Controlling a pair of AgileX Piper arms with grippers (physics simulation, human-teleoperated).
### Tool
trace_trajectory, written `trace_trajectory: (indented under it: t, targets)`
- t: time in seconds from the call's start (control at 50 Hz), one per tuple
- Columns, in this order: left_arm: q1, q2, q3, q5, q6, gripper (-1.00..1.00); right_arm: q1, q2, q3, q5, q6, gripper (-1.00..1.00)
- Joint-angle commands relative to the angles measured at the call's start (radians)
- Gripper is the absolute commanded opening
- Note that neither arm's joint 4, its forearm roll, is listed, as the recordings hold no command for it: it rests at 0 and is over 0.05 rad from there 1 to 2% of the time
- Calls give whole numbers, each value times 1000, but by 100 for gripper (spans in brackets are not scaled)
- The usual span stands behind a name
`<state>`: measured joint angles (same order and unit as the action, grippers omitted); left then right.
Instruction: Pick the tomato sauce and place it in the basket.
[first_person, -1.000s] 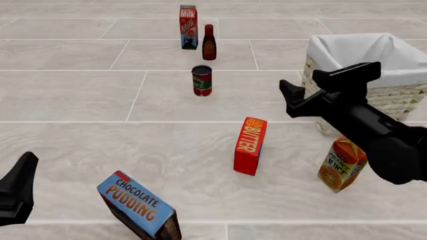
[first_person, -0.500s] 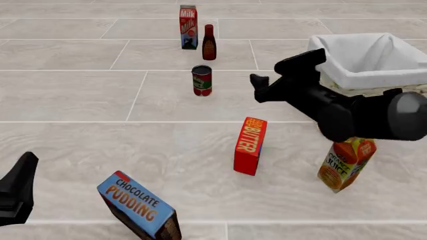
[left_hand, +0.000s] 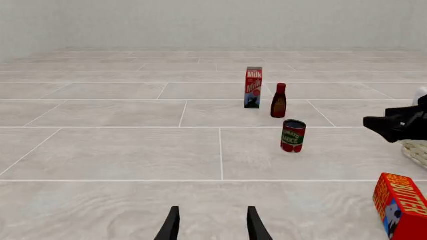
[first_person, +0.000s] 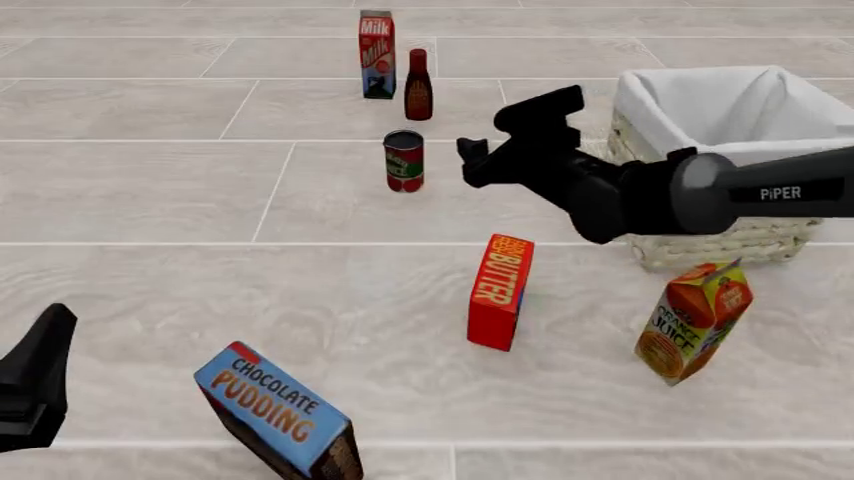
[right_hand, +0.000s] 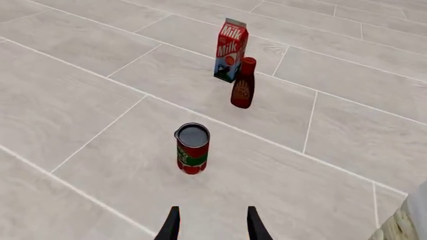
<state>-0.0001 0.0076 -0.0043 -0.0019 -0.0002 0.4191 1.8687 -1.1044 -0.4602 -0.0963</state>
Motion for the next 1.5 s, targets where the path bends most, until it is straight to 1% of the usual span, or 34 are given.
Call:
trace_trajectory:
  t: [0.02,0.36,0.54,0.66,0.84,1.0,1.04,1.06,1.12,1.14,1.46,1.5]
  targets:
    - [0,0,0,0,0,100,2,98,-112,21,20,100]
    - [0,0,0,0,0,100,28,216,-238,22,32,100]
    - [0,0,0,0,0,100,64,286,-314,44,41,100]
    - [0,0,0,0,0,100,66,324,-366,59,38,100]
    - [0,0,0,0,0,100,65,388,-443,87,43,100]
    - [0,0,0,0,0,100,59,469,-547,120,39,100]
    - [0,0,0,0,0,100,59,476,-558,124,39,100]
    - [0,0,0,0,0,100,59,496,-587,134,38,100]
    - [0,0,0,0,0,100,60,515,-615,146,40,100]
    - [0,0,0,0,0,100,61,532,-642,157,39,100]
    - [0,0,0,0,0,100,71,617,-786,221,47,100]
    - [0,0,0,0,0,100,70,642,-830,240,43,100]
